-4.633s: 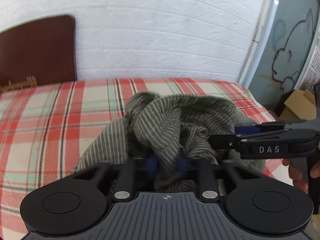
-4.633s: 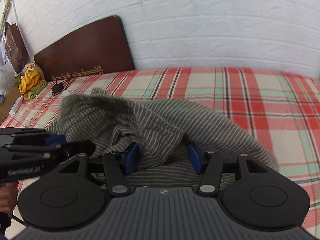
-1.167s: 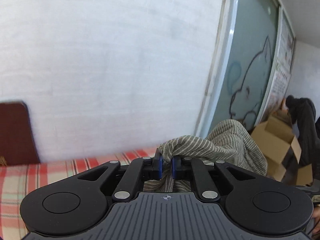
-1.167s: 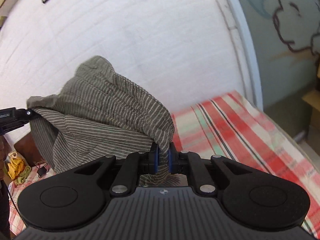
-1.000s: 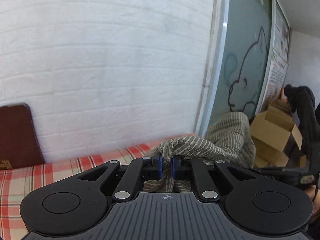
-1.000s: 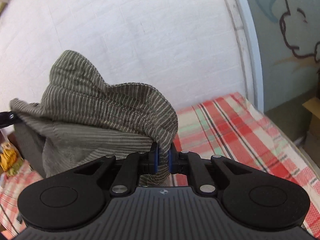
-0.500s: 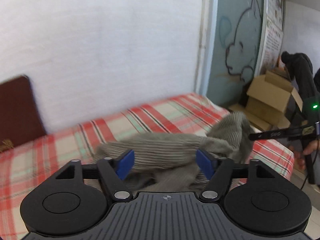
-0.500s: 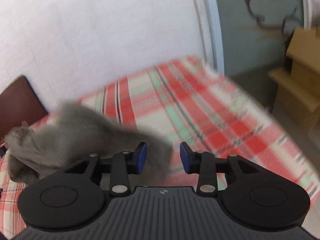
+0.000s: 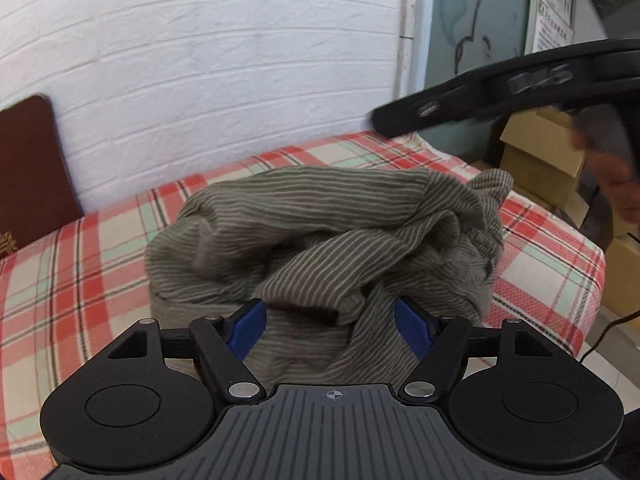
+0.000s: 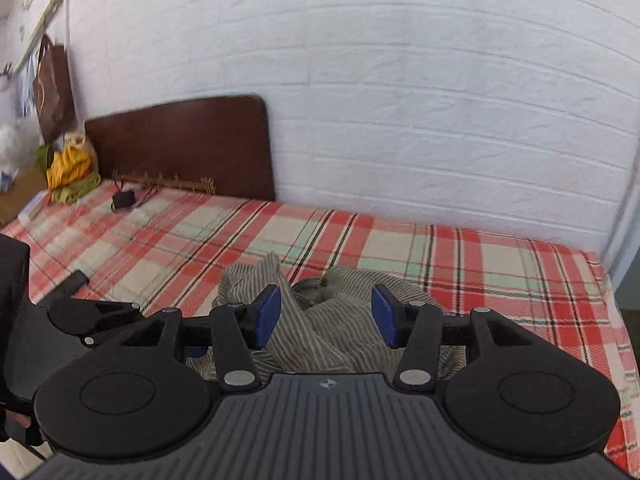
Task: Fold clothes
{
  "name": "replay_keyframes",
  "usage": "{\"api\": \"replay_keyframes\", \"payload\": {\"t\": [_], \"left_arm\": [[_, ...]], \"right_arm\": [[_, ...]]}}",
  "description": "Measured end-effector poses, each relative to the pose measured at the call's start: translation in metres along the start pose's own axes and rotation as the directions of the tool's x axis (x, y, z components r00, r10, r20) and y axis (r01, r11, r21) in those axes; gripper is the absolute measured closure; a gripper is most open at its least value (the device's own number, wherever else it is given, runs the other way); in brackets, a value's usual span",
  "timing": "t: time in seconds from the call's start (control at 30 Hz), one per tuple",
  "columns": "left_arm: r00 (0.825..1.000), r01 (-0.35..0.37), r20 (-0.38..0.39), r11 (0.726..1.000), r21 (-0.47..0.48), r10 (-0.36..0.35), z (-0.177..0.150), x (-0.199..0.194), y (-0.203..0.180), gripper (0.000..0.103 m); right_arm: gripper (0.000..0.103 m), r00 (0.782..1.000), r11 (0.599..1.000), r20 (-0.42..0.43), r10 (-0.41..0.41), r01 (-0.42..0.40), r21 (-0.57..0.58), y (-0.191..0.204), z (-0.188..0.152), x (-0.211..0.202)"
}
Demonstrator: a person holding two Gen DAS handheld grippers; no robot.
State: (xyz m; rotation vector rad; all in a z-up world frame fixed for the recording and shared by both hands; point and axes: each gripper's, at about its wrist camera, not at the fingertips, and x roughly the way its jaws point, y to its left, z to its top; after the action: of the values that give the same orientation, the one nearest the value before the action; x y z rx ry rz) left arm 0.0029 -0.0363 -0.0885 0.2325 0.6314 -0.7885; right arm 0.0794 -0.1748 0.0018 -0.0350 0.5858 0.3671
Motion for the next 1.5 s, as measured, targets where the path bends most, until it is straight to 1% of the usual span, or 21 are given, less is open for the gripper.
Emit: {"api": "replay_keyframes", "payload": {"t": [0.13, 0.23, 0.27, 0.33, 0.37, 0.4, 0.47, 0.57, 0.63, 0.7, 0.77, 0.9, 1.03, 1.13, 1.17, 1.2, 1.3, 1.37, 1.43, 1.47, 1.5], "left_arm": [[1.000, 0.008, 0.021, 1.000, -0.029, -0.008, 0.004, 0.009, 0.005, 0.021], [1.000, 0.006, 0.011, 0.999, -0.042, -0.006, 0.003, 0.022, 0.009, 0.022], [1.000, 0.011, 0.000, 0.999, -0.053, -0.011, 0.002, 0.027, 0.011, 0.029], [1.000, 0.018, -0.022, 0.997, -0.076, -0.020, 0.000, 0.035, 0.015, 0.061], [0.999, 0.023, -0.031, 0.996, -0.086, -0.026, -0.002, 0.036, 0.017, 0.089], [0.999, 0.022, -0.029, 0.995, -0.100, -0.025, -0.004, 0.034, 0.020, 0.097], [1.000, 0.013, -0.016, 0.991, -0.133, -0.015, -0.006, 0.026, 0.028, 0.100], [1.000, -0.008, 0.018, 0.981, -0.194, 0.012, -0.005, 0.005, 0.047, 0.102], [0.998, -0.037, 0.050, 0.975, -0.217, 0.049, -0.003, -0.013, 0.059, 0.102], [0.991, -0.083, 0.085, 0.968, -0.235, 0.105, 0.002, -0.030, 0.068, 0.102], [0.980, -0.120, 0.123, 0.959, -0.257, 0.156, 0.009, -0.047, 0.077, 0.102], [0.950, -0.167, 0.205, 0.937, -0.306, 0.236, 0.025, -0.085, 0.093, 0.102], [0.906, -0.222, 0.281, 0.919, -0.325, 0.318, 0.040, -0.123, 0.099, 0.102], [0.865, -0.285, 0.311, 0.897, -0.338, 0.393, 0.041, -0.144, 0.100, 0.102], [0.863, -0.289, 0.308, 0.892, -0.347, 0.400, 0.039, -0.146, 0.103, 0.102], [0.868, -0.280, 0.301, 0.891, -0.359, 0.394, 0.036, -0.147, 0.106, 0.102], [0.901, -0.261, 0.231, 0.885, -0.386, 0.366, 0.022, -0.131, 0.114, 0.102], [0.918, -0.273, 0.177, 0.889, -0.369, 0.355, 0.013, -0.105, 0.120, 0.102], [0.932, -0.276, 0.130, 0.895, -0.349, 0.338, 0.004, -0.085, 0.117, 0.101], [0.938, -0.278, 0.106, 0.899, -0.339, 0.330, 0.000, -0.074, 0.115, 0.097], [0.941, -0.283, 0.085, 0.900, -0.332, 0.327, -0.004, -0.067, 0.113, 0.079]], "right_arm": [[0.048, 0.997, 1.000, -0.082, 0.013, -0.014, -0.013, 0.009, 0.004, 0.027], [0.048, 0.989, 0.999, -0.143, 0.022, -0.025, -0.020, 0.015, 0.006, 0.045], [0.049, 0.986, 0.999, -0.162, 0.027, -0.029, -0.016, 0.015, 0.004, 0.048], [0.072, 0.977, 0.999, -0.207, 0.049, -0.051, -0.001, 0.015, 0.001, 0.055], [0.100, 0.971, 0.998, -0.229, 0.070, -0.068, 0.015, 0.014, 0.000, 0.057], [0.100, 0.966, 0.996, -0.241, 0.092, -0.086, 0.038, 0.011, 0.000, 0.057], [0.101, 0.974, 0.995, -0.206, 0.097, -0.087, 0.057, 0.009, 0.004, 0.051], [0.101, 0.994, 0.990, -0.076, 0.079, -0.069, 0.122, -0.008, 0.021, 0.022], [0.101, 0.999, 0.984, 0.021, 0.042, -0.045, 0.172, -0.024, 0.035, -0.001], [0.101, 0.994, 0.974, 0.111, -0.005, -0.020, 0.227, -0.042, 0.046, -0.025], [0.101, 0.980, 0.958, 0.190, -0.053, -0.003, 0.286, -0.060, 0.055, -0.047], [0.102, 0.956, 0.927, 0.277, -0.094, -0.017, 0.375, -0.087, 0.060, -0.078], [0.102, 0.929, 0.905, 0.348, -0.125, -0.037, 0.424, -0.100, 0.056, -0.101], [0.102, 0.912, 0.897, 0.382, -0.150, -0.037, 0.440, -0.105, 0.048, -0.112], [0.102, 0.907, 0.897, 0.387, -0.168, -0.022, 0.442, -0.107, 0.045, -0.115], [0.102, 0.907, 0.894, 0.384, -0.175, -0.016, 0.447, -0.111, 0.040, -0.115], [0.102, 0.933, 0.867, 0.329, -0.147, -0.039, 0.497, -0.126, 0.024, -0.099], [0.102, 0.950, 0.856, 0.270, -0.159, -0.004, 0.518, -0.132, 0.012, -0.083], [0.102, 0.961, 0.847, 0.197, -0.195, 0.064, 0.527, -0.137, -0.007, -0.063], [0.102, 0.963, 0.838, 0.163, -0.213, 0.095, 0.537, -0.141, -0.016, -0.054], [0.102, 0.965, 0.828, 0.127, -0.229, 0.125, 0.547, -0.145, -0.026, -0.045]]}}
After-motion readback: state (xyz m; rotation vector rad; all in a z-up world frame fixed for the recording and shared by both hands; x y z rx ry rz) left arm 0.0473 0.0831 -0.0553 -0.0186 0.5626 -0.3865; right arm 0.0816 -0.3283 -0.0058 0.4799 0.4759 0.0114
